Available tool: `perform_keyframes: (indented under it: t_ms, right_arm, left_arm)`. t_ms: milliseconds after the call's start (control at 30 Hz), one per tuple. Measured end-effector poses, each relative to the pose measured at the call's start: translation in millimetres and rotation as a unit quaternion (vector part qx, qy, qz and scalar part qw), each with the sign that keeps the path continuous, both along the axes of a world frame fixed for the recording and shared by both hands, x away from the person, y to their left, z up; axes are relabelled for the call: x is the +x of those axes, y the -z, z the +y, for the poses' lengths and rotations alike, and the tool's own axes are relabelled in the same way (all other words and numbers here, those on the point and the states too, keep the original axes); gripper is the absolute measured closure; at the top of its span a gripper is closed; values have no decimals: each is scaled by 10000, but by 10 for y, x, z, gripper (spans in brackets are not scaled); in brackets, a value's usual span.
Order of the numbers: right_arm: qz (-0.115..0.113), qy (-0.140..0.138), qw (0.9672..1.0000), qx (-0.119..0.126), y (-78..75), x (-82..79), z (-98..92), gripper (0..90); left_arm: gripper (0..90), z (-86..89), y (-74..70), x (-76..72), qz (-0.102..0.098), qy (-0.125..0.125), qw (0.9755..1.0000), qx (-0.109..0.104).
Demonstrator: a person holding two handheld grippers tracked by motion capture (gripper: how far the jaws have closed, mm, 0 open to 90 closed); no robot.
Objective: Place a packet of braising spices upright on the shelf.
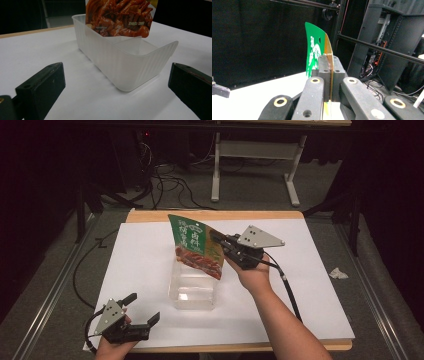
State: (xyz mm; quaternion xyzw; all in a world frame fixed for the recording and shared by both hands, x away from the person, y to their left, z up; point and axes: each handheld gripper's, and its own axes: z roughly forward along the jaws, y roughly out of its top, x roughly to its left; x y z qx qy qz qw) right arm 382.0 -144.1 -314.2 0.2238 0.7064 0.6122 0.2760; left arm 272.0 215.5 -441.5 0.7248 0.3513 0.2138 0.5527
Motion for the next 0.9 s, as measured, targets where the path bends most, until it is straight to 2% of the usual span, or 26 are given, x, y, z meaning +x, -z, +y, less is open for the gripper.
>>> perform_keyframes:
  t_ms: [200, 267, 533, 767, 900]
  right_arm:
    - [79, 47, 9999, 94, 63, 20, 32, 900]
    - [190, 75, 9995, 259, 71, 40, 22, 900]
    - [386, 203, 9980, 454, 65, 93, 58, 900]
    - [452, 216, 9978, 437, 95, 120, 68, 900]
    - [475, 229, 9981, 320, 142, 126, 98, 900]
  left_arm:
    - [16, 2, -2, 0, -3, -8, 10000, -20]
    - [16, -2, -5, -4, -7, 2, 10000, -6]
    - [16, -2, -15, -2, -30, 19, 10000, -33]
    - [16, -1, -10, 4, -24, 27, 10000, -50]
    - [16, -4, -11, 4, -25, 26, 10000, -56]
